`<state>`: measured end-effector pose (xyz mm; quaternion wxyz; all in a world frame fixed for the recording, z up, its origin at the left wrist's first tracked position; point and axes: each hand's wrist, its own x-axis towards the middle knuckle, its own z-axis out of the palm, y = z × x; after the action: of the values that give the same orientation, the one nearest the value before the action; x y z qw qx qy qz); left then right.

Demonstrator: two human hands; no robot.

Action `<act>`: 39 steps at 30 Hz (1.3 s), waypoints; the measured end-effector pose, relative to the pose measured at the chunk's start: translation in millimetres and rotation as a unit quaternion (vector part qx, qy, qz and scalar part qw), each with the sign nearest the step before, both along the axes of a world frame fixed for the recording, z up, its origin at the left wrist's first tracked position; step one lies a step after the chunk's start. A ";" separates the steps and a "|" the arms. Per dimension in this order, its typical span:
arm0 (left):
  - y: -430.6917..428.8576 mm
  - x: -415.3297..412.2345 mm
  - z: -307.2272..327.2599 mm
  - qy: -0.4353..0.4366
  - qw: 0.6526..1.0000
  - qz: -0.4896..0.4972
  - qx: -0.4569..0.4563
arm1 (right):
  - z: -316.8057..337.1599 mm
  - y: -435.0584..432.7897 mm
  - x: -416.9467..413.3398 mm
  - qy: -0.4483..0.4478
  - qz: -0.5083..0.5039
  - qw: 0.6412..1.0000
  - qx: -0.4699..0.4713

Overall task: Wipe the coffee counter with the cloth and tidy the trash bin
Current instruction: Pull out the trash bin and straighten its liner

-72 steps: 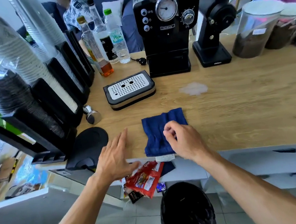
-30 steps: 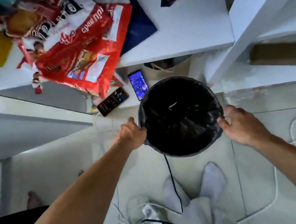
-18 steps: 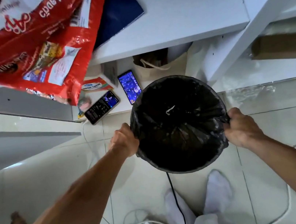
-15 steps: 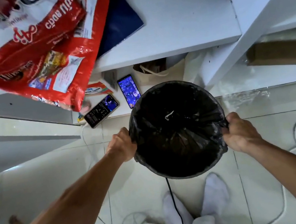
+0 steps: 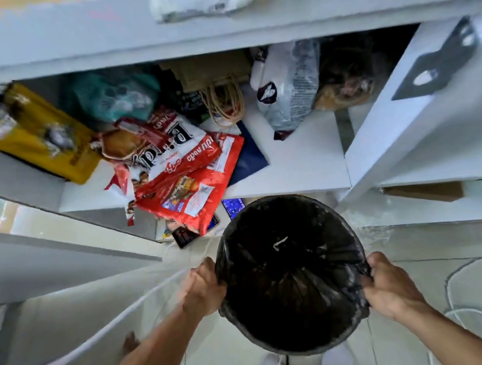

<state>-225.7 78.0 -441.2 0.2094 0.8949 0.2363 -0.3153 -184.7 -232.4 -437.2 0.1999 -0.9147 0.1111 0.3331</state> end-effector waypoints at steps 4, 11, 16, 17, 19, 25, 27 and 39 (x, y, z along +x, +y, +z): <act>-11.7 -11.2 47.4 -0.012 0.999 0.033 -0.013 | 53.0 -5.8 -2.1 0.002 0.005 1.000 0.000; -41.9 -53.4 102.7 -0.110 0.991 0.077 -0.017 | 119.7 -20.4 -6.3 0.011 0.031 0.998 -0.047; -45.3 -68.5 132.1 -0.029 0.994 0.099 -0.038 | 158.3 -20.2 -16.7 -0.019 0.037 0.998 -0.053; -44.2 -68.4 139.6 -0.032 0.993 0.111 -0.038 | 167.0 -18.9 -19.1 -0.027 0.034 0.998 -0.049; -40.9 -69.9 163.2 -0.045 0.990 0.131 -0.037 | 187.9 -15.4 -24.6 -0.044 0.032 0.998 -0.041; -18.1 -72.8 245.2 -0.112 0.983 0.143 -0.040 | 263.4 -1.5 -37.2 -0.081 0.043 0.996 -0.018; -9.8 -72.9 264.2 -0.135 0.977 0.161 -0.038 | 283.5 5.1 -36.3 -0.092 0.045 0.995 -0.013; 9.4 -48.4 321.6 -0.287 0.797 0.487 -0.214 | 346.2 47.8 -5.4 -0.132 0.023 0.986 0.099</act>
<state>-274.1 87.4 -119.6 0.5798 0.6436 0.4964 0.0566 -190.2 -184.7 -90.9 0.2945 -0.9288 0.0294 0.2230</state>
